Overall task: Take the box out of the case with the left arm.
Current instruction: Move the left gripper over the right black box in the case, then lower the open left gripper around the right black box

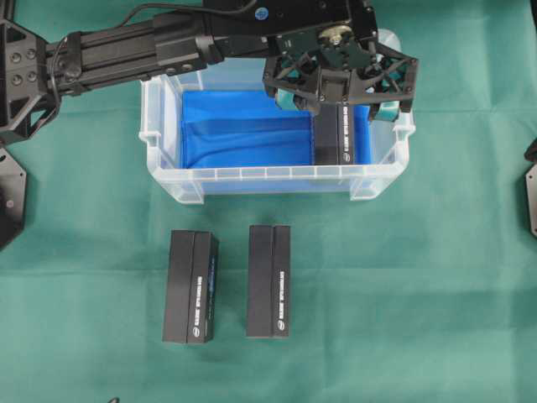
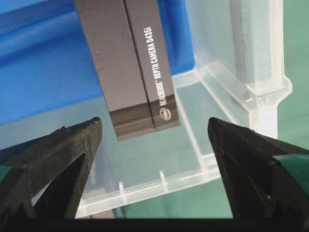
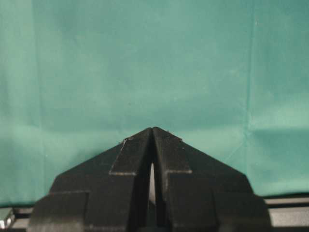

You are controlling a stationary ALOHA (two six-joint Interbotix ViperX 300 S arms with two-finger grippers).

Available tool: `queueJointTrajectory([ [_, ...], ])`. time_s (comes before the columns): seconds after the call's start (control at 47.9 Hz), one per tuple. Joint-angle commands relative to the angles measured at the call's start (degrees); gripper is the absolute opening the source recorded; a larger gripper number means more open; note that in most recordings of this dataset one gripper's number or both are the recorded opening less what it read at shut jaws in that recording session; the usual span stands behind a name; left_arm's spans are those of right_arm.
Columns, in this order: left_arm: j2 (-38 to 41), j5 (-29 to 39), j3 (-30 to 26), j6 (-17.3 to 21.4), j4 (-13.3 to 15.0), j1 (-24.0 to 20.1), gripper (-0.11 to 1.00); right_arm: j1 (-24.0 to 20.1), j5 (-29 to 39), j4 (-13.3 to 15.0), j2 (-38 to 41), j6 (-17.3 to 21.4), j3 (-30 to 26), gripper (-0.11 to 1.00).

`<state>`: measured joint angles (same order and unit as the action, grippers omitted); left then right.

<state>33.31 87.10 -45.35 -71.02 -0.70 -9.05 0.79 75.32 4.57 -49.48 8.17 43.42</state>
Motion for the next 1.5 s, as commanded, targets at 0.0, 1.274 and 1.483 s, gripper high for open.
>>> queueJointTrajectory([
  [0.0, -1.4, 0.5, -0.9, 0.0, 0.1, -0.3, 0.95, 0.1, -0.2, -0.1, 0.2, 0.1, -1.1, 0.07],
  [1.274, -1.5, -3.0, 2.8, -1.9, -1.1, -1.1, 0.95, 0.1, -0.2, -0.1, 0.2, 0.1, -1.0, 0.07],
  [1.483, -2.3, -7.4, 6.4, -2.6, -1.1, -1.5, 0.95, 0.1, -0.2, -0.2, 0.3, 0.2, -1.0, 0.07],
])
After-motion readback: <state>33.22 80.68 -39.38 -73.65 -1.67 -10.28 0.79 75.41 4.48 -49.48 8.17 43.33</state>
